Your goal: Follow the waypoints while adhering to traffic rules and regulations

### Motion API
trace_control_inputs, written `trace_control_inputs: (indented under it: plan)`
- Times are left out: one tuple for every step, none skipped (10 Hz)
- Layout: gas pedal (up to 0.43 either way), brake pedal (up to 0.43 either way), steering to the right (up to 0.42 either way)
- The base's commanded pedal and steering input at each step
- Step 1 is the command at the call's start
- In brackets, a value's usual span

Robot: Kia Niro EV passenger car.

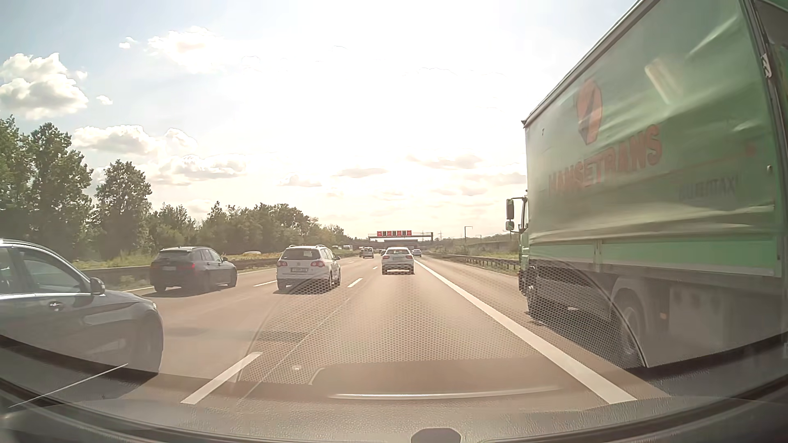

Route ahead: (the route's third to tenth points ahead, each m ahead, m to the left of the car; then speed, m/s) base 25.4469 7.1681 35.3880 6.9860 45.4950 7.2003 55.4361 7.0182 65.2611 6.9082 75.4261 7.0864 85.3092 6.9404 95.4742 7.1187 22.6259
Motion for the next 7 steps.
trace_control_inputs:
  plan:
    - [0.138,0.000,0.000]
    - [0.138,0.000,0.000]
    - [0.138,0.000,0.000]
    - [0.138,0.000,0.000]
    - [0.138,0.000,0.000]
    - [0.138,0.000,0.000]
    - [0.138,0.000,0.000]
